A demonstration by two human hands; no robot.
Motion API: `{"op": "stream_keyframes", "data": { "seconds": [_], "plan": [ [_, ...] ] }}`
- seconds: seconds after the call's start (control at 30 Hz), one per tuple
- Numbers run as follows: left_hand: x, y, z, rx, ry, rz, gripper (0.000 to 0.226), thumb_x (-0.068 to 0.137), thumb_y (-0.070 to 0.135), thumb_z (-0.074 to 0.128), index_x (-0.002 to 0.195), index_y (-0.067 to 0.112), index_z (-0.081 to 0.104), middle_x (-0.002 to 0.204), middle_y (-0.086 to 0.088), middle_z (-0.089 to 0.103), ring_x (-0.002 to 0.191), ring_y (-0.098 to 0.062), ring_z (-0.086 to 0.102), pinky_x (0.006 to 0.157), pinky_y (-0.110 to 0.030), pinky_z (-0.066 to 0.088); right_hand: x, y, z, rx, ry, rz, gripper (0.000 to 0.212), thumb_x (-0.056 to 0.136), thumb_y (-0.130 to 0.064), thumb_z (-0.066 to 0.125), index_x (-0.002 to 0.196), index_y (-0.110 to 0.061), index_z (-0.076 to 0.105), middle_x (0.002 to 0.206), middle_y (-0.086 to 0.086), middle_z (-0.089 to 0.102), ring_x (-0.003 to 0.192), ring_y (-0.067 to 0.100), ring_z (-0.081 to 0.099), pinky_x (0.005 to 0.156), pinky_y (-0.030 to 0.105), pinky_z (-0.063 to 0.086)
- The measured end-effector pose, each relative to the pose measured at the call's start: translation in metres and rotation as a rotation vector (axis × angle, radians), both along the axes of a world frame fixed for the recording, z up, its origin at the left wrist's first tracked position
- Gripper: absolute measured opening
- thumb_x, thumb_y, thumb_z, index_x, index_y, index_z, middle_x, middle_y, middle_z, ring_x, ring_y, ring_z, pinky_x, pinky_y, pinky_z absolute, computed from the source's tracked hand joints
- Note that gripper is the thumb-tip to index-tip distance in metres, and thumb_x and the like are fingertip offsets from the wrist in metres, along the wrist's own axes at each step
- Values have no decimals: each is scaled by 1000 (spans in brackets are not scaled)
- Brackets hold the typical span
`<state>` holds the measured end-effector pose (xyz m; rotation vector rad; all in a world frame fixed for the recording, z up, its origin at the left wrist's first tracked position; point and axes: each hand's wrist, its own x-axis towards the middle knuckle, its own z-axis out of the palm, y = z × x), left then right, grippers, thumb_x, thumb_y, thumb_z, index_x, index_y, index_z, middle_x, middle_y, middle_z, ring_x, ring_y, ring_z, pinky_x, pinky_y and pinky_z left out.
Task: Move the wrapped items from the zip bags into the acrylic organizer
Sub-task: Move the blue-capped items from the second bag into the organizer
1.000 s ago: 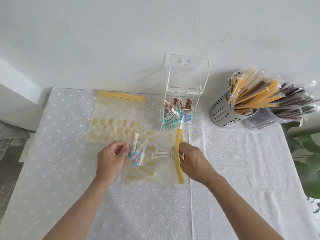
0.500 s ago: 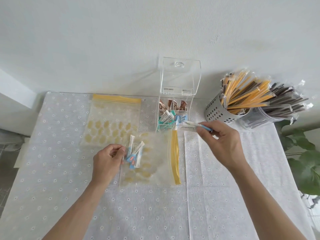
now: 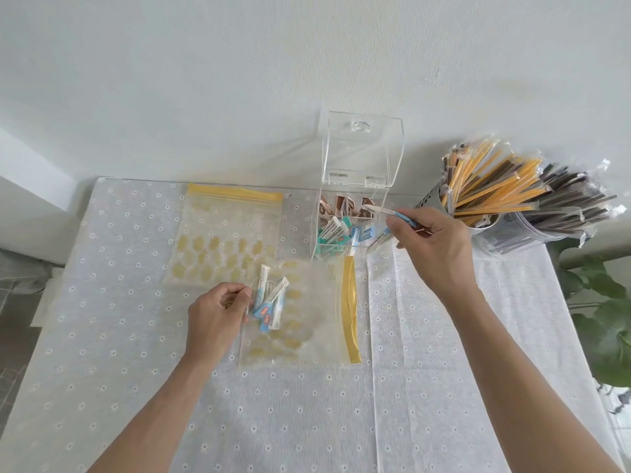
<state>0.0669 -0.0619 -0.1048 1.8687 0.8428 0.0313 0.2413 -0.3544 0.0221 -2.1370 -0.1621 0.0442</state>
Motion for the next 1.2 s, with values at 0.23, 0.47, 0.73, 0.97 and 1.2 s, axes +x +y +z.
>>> {"op": "stream_keyframes", "data": {
  "seconds": [0.23, 0.47, 0.73, 0.97, 1.2],
  "plan": [
    [0, 1, 0, 9, -1, -14, 8, 100, 20, 76, 95, 23, 81, 70, 12, 78, 54, -4, 71, 58, -18, 58, 1, 0, 5, 68, 3, -64, 15, 96, -18, 77, 110, -16, 82, 92, 3, 76, 66, 10, 70, 58, 7, 50],
    [0, 0, 0, -12, 8, 6, 6, 101, 20, 76, 99, 18, 82, 77, -4, 79, 53, -3, 71, 53, -13, 54, 6, 0, -9, -36, 65, 2, 14, 93, -18, 79, 106, -19, 84, 95, -3, 77, 77, 15, 76, 75, 29, 62],
    [0, 0, 0, -13, 5, 3, 6, 101, 21, 76, 101, 18, 81, 76, -4, 78, 53, -4, 71, 53, -14, 55, 6, 5, -19, -202, 63, 106, 24, 89, -24, 82, 113, -24, 80, 104, -9, 73, 87, 0, 68, 76, 10, 55],
    [1, 1, 0, 4, 8, -4, 5, 100, 22, 76, 97, 22, 80, 71, -1, 78, 53, -5, 71, 52, -12, 53, -15, -7, -28, -59, 214, -9, 23, 91, -24, 81, 113, -25, 77, 98, -6, 76, 86, 13, 71, 77, 30, 63],
    [0, 1, -2, -1, 9, -8, 6, 100, 21, 76, 97, 22, 81, 69, 10, 78, 53, -5, 71, 55, -13, 55, -49, -4, -53, 2, 364, -44, 7, 92, -21, 81, 85, -20, 78, 77, 1, 77, 73, 22, 75, 60, 17, 57]
  ]
}}
